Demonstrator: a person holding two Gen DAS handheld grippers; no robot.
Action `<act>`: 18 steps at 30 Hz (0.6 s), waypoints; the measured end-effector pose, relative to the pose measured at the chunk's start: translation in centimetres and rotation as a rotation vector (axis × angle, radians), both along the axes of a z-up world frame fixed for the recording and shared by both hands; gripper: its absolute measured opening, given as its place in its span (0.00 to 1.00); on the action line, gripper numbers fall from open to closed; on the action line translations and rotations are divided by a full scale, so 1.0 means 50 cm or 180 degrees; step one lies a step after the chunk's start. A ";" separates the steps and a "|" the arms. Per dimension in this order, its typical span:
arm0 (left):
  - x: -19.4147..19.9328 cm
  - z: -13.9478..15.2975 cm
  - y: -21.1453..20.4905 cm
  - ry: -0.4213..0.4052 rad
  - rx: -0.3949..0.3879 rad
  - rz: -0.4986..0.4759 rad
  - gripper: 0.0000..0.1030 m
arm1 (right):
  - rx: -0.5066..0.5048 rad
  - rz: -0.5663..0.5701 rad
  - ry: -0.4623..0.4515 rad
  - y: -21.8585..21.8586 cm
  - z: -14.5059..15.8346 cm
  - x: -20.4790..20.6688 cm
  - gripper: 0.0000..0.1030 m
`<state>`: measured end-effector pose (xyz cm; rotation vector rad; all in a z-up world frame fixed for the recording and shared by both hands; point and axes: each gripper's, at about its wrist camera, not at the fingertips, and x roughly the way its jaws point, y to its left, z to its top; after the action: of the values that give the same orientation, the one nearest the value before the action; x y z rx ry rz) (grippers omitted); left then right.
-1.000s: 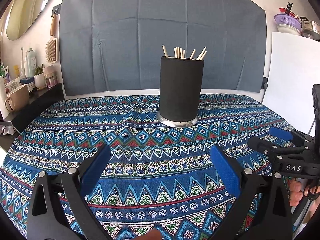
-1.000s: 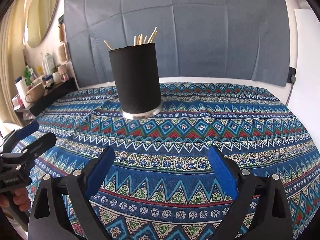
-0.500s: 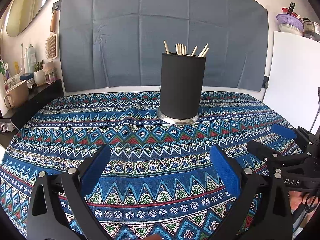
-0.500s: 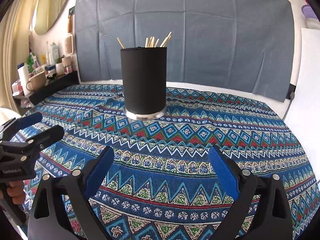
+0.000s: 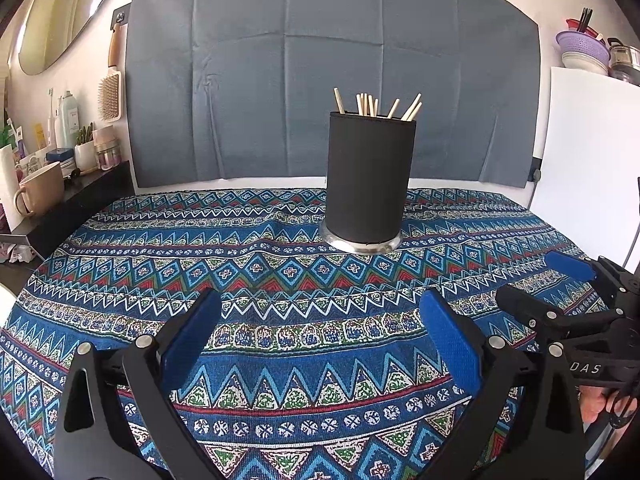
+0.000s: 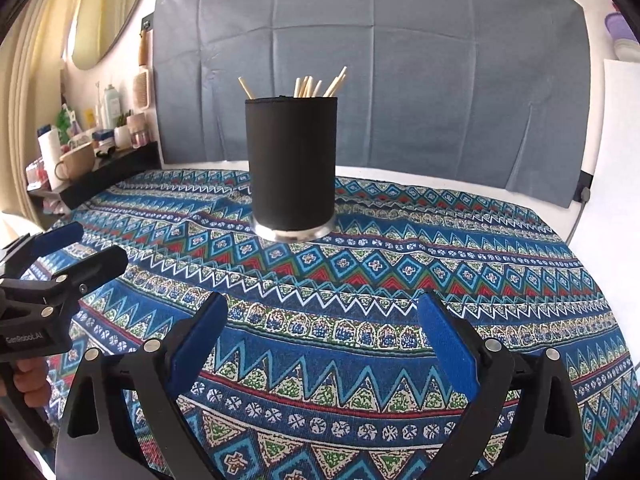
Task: Organize utensils
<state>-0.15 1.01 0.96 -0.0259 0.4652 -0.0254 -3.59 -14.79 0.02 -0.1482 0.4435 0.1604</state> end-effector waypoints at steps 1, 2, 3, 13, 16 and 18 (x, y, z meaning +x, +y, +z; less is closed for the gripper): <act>0.000 0.000 0.000 -0.0010 -0.0001 -0.0002 0.94 | 0.0001 -0.0019 -0.0015 -0.001 0.001 -0.001 0.89; -0.001 0.000 0.000 -0.0014 -0.0009 -0.0009 0.94 | -0.0017 -0.0063 -0.0036 -0.001 0.001 -0.003 0.90; -0.001 0.000 0.001 -0.0012 -0.0013 -0.0009 0.94 | -0.0032 -0.0083 -0.0052 0.000 0.001 -0.004 0.90; -0.003 0.000 -0.001 -0.0014 -0.0011 -0.0040 0.94 | -0.0041 -0.0064 -0.0077 0.000 0.003 -0.007 0.91; -0.001 0.001 -0.002 -0.0013 -0.0010 -0.0032 0.94 | -0.0005 -0.0067 -0.0064 -0.004 0.003 -0.005 0.91; -0.002 0.001 -0.002 -0.0020 -0.0009 -0.0035 0.94 | -0.0004 -0.0056 -0.0069 -0.003 0.003 -0.007 0.91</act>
<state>-0.24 0.90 1.01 -0.0261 0.4589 -0.0368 -3.94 -14.96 0.20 -0.1471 0.4230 0.1410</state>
